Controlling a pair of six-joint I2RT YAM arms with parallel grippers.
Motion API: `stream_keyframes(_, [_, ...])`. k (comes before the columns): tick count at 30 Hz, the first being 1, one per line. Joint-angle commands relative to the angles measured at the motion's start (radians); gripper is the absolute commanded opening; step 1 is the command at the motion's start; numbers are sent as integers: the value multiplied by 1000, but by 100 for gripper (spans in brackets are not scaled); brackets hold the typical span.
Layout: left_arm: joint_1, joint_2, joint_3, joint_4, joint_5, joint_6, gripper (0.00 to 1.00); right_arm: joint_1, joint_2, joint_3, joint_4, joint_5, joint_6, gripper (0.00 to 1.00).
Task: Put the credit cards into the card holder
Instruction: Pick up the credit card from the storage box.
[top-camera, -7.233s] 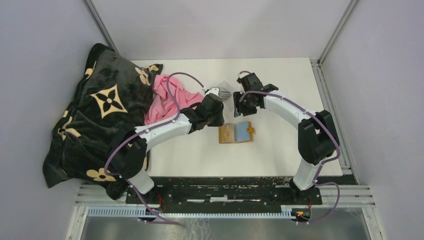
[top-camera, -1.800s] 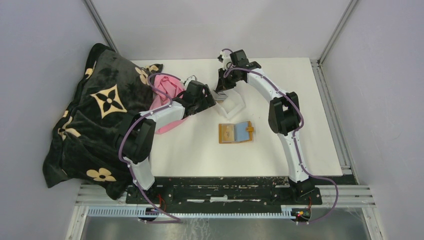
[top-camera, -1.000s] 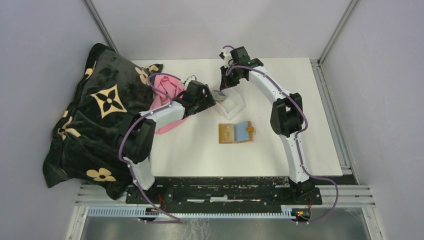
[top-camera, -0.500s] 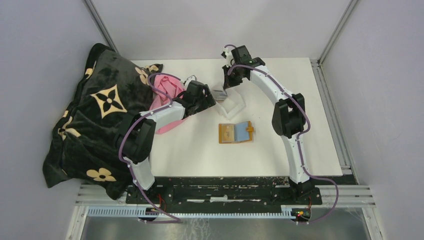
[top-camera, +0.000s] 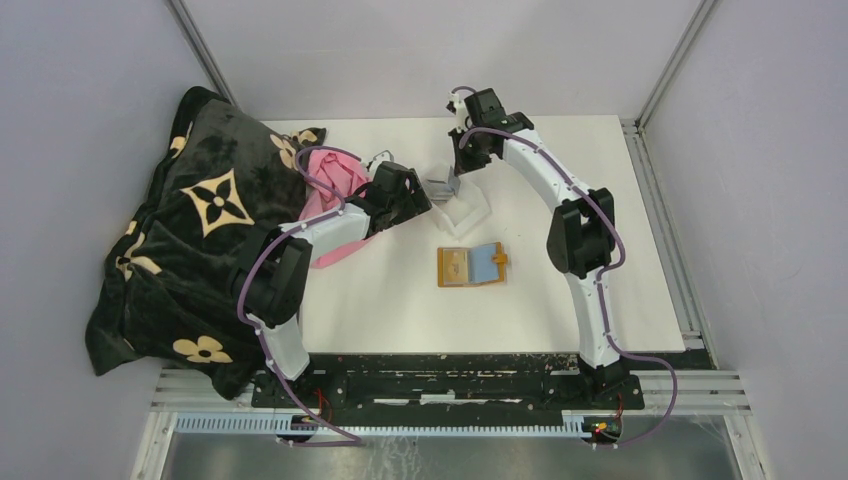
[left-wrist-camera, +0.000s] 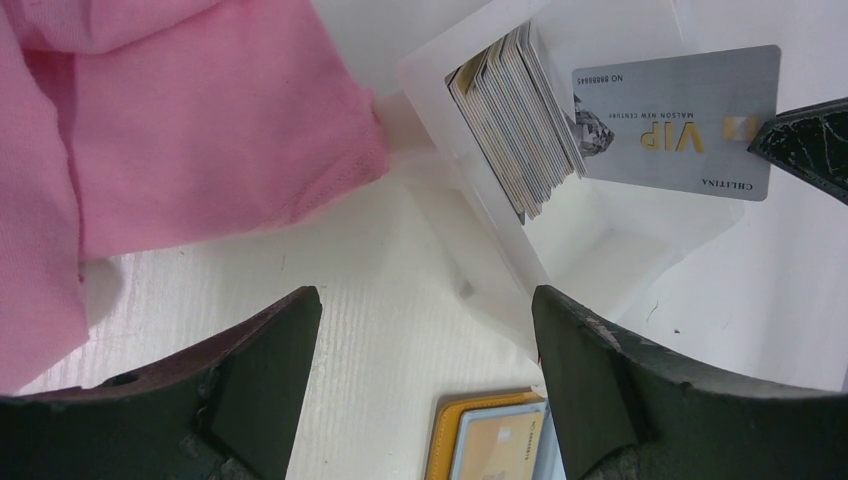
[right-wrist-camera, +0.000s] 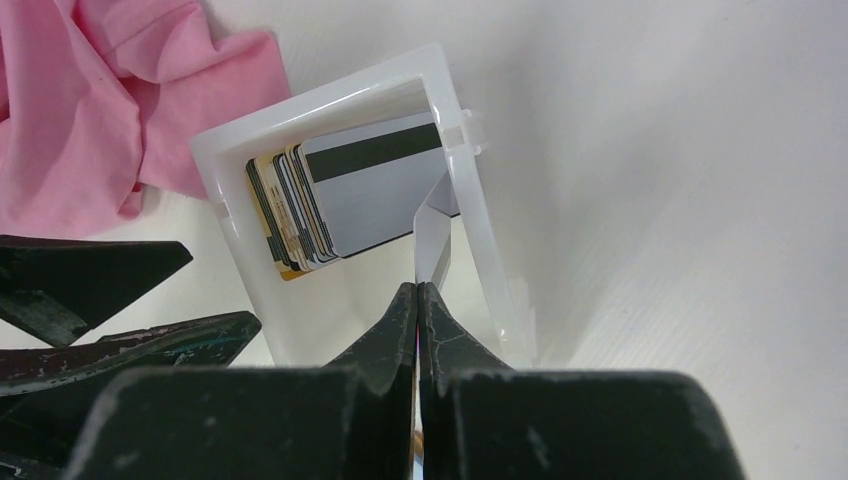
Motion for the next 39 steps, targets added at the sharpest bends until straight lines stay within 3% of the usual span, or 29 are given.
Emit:
stream_keyframes(1, [-3,-48,2,33,-42,40,85,5,-94,-17,7,22,-9,1])
stream_keyframes(19, [-3,-169,-72,109,-44,94,87,5,-242,-141,11,9,9,1])
stream_keyframes(34, [2,-339,-218,363,267,217,89,6,-500,-378,-36,-192,41,1])
stream_keyframes(39, [7,-365,-261,461,472,232,89,5,-579,-475,-35,-273,57,1])
